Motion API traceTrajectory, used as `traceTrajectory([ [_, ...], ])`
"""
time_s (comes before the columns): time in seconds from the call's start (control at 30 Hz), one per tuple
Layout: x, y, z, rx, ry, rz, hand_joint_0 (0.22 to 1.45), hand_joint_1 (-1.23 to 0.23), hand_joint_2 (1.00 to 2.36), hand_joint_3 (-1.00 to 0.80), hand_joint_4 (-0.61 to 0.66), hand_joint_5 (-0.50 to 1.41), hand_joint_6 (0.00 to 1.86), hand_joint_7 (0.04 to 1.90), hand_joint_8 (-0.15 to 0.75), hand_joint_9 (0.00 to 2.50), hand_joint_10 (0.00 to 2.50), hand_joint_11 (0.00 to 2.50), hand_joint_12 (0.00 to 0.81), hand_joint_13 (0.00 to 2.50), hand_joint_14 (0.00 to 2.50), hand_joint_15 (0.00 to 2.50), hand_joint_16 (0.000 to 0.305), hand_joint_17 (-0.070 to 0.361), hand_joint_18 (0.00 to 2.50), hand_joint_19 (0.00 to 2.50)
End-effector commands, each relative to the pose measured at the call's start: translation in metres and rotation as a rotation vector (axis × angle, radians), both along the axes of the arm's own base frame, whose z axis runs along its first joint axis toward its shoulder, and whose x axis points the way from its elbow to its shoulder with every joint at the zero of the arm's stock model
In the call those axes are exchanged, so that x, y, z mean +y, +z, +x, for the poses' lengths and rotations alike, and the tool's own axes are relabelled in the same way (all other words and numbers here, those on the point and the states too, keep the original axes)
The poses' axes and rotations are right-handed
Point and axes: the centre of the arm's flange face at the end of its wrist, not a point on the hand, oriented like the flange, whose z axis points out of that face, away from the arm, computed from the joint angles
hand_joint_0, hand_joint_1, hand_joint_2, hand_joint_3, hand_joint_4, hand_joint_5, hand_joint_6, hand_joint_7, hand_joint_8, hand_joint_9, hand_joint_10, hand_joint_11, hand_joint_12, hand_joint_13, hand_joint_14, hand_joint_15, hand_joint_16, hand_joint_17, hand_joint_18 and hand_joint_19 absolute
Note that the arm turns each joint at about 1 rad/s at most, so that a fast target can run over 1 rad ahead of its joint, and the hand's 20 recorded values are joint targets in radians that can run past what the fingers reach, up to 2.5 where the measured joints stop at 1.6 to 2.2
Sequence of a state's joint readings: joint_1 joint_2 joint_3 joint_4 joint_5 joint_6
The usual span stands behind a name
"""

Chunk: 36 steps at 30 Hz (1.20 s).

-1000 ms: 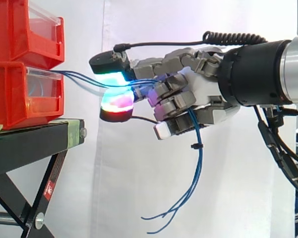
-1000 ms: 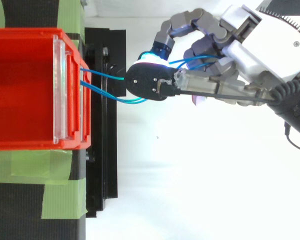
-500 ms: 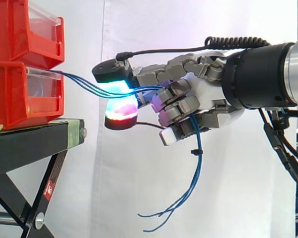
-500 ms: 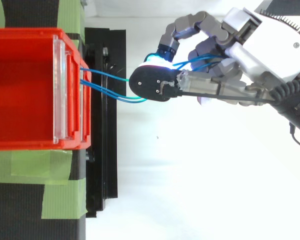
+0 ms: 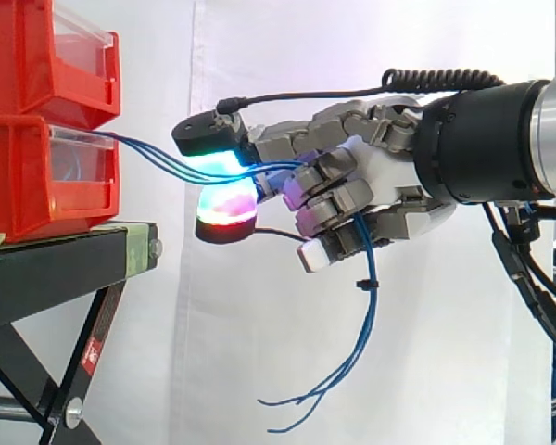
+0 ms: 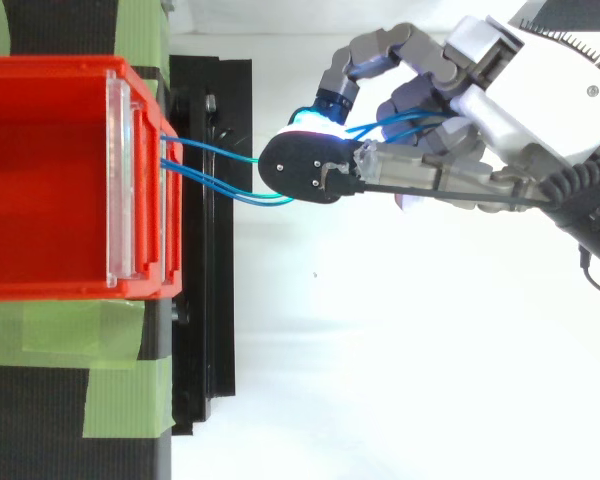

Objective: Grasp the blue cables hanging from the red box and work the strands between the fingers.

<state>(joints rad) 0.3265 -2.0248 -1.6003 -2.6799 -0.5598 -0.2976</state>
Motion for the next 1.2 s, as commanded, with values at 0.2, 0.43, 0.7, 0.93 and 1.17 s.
traceTrajectory([
  [0.2, 0.000, 0.000, 0.000, 0.000, 0.000, 0.000, 1.13, -0.61, 1.00, 0.46, 0.28, -0.01, 1.48, 0.99, 0.507, 1.64, 2.50, 2.50, 0.726, 1.98, 2.50, 1.78, 0.259, 0.194, 2.50, 0.61],
  [0.43, 0.003, 0.012, 0.007, -0.027, 0.002, 0.009, 1.13, -0.61, 1.00, 0.46, 0.28, -0.01, 1.49, 0.99, 0.507, 1.64, 2.50, 2.50, 0.726, 1.98, 2.50, 1.78, 0.259, 0.194, 2.50, 0.61],
  [0.7, 0.006, 0.032, 0.017, -0.050, -0.003, 0.021, 1.13, -0.61, 1.00, 0.46, 0.28, -0.01, 1.49, 0.99, 0.507, 1.64, 2.50, 2.50, 0.726, 1.98, 2.50, 1.78, 0.259, 0.194, 2.50, 0.61],
  [0.93, 0.006, 0.032, 0.016, -0.052, -0.004, 0.024, 1.13, -0.61, 1.00, 0.45, 0.28, -0.01, 1.49, 0.99, 0.507, 1.64, 2.50, 2.50, 0.726, 1.98, 2.50, 1.78, 0.259, 0.194, 2.50, 0.61],
  [1.17, 0.005, 0.030, 0.016, -0.034, -0.001, 0.014, 1.13, -0.61, 1.00, 0.45, 0.28, -0.01, 1.49, 0.98, 0.507, 1.64, 2.50, 2.50, 0.726, 1.98, 2.50, 1.78, 0.259, 0.194, 2.50, 0.61],
])
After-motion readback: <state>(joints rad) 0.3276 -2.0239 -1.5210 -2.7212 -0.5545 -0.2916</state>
